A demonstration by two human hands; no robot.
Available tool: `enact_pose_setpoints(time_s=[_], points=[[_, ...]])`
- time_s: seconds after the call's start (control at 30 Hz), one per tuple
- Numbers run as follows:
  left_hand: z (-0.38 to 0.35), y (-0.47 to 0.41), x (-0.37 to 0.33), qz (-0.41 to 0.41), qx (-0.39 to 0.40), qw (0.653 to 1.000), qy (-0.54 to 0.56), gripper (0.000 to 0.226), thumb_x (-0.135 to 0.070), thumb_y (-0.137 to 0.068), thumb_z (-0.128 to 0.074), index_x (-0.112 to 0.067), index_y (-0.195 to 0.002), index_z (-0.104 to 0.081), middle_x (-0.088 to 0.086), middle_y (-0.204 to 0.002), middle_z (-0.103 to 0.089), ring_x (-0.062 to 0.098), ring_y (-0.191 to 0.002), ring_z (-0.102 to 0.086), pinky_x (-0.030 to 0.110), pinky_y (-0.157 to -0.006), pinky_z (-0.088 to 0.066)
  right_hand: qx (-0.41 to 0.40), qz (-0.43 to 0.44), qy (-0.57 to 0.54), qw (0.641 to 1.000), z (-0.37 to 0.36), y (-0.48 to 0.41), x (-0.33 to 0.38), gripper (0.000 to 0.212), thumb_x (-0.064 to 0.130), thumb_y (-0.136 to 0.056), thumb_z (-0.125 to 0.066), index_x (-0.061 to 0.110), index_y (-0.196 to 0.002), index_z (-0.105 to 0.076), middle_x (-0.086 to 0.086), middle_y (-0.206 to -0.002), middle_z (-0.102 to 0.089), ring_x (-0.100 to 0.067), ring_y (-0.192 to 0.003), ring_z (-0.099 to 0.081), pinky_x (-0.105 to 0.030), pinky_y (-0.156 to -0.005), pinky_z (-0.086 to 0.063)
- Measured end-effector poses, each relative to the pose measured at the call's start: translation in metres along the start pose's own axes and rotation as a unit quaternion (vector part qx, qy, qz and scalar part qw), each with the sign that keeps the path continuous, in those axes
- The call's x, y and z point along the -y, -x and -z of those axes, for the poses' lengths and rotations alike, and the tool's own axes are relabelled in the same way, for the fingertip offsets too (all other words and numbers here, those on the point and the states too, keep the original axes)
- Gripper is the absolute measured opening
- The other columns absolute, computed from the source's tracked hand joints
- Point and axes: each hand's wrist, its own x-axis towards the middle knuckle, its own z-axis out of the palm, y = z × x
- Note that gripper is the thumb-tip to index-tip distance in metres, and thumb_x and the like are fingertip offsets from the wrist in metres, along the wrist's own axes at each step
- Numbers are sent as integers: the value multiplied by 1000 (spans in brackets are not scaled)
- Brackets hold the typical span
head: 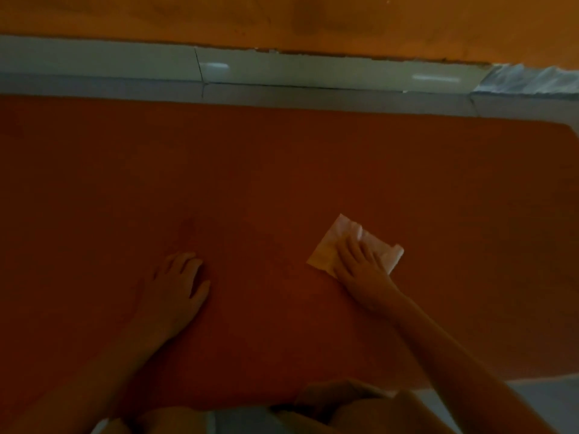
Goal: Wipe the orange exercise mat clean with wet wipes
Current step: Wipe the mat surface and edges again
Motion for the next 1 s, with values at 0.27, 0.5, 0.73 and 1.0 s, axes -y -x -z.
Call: enact_pose_setpoints(time_s=[0.27,0.5,0.73,1.0], points=[[-5,-12,-1,-5,32,999,12,71,-66,-93,-14,-29,-153,-14,-12,-160,1,4,-143,10,44,-118,2,45,135,-1,990,-2,4,13,77,68,-75,8,38,-146,12,11,-149,29,-8,-136,27,-36,-114,15],[-8,-18,-3,2,37,999,-4,85,-70,-75,3,-32,-150,-8,-19,-154,10,-2,-139,18,44,-118,3,-67,-10,18,998,19,-81,-10,63,55,-95,-2,24,-146,20,0,-148,33,-21,-136,30,-46,-116,12],[7,-77,-15,4,67,996,-50,81,-79,-80,4,-36,-146,15,-16,-149,32,5,-138,30,44,-115,15,-53,200,89,974,9,-87,-11,61,59,-96,-3,32,-149,13,4,-157,21,-18,-144,24,-40,-115,15],[34,-159,-46,-17,78,995,-67,88,-70,-87,-36,-34,-150,12,-9,-154,30,13,-141,28,51,-117,10,-134,10,11,991,61,-176,-15,64,54,-97,-8,26,-150,13,-3,-155,24,-24,-143,22,-49,-119,6]])
